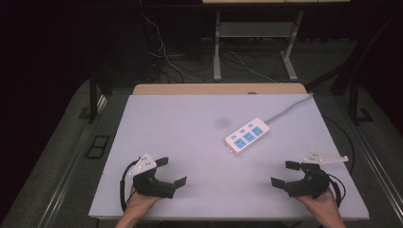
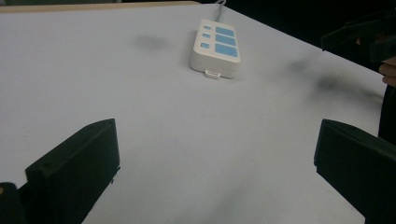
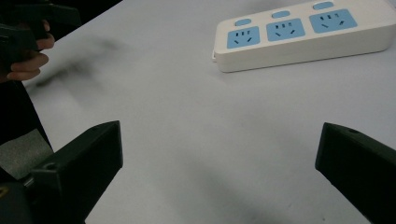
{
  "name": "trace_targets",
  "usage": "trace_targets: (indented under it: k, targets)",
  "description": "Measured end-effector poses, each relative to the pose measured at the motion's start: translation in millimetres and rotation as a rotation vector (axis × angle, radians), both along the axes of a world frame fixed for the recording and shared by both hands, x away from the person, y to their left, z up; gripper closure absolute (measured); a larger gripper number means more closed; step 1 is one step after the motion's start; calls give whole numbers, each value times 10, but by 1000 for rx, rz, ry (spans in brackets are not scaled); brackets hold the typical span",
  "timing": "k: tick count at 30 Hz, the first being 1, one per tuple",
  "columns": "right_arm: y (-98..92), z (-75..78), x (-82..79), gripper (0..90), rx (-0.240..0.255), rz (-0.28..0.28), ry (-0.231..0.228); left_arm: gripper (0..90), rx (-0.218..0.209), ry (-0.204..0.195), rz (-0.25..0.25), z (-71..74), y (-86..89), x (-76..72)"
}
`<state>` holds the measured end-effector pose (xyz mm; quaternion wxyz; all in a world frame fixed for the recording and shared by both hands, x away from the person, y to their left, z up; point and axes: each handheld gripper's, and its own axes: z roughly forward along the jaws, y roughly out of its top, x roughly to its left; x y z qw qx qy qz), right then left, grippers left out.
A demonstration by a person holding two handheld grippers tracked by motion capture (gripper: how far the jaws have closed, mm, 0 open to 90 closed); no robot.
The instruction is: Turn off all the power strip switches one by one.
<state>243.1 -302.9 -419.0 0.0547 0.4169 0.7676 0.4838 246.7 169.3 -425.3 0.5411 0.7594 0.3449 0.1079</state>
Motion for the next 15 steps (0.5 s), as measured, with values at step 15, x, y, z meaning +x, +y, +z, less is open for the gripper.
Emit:
trace_targets:
  k: [15]
  targets:
    - [26, 19, 19, 6, 25, 7, 14, 0, 15, 13, -10, -20, 0, 25]
